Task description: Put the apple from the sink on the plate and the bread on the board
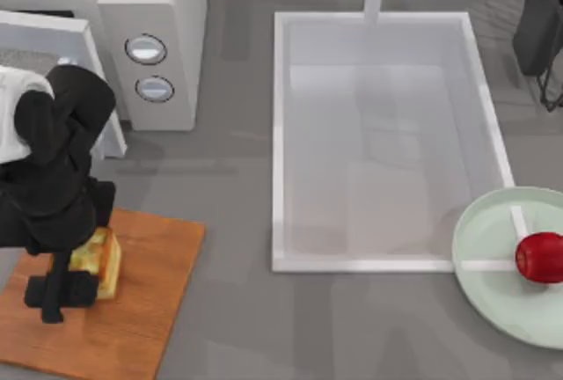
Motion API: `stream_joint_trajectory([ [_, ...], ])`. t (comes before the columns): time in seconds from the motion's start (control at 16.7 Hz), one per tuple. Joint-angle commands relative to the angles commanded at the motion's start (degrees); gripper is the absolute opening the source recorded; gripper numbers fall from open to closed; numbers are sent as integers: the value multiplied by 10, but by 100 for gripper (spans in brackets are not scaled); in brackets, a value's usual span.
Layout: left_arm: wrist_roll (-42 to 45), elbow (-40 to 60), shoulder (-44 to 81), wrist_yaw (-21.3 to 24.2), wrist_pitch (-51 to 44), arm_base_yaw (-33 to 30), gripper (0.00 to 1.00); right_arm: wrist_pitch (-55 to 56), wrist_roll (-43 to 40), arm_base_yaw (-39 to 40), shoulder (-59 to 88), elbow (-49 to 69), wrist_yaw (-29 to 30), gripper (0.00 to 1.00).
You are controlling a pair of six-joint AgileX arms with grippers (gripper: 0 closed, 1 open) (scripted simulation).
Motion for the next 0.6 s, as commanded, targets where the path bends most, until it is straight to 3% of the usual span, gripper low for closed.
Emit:
stream_joint_trajectory([
  [0.6, 0, 0, 0, 0, 0, 0, 75, 0, 0, 0, 0, 0, 0, 100],
])
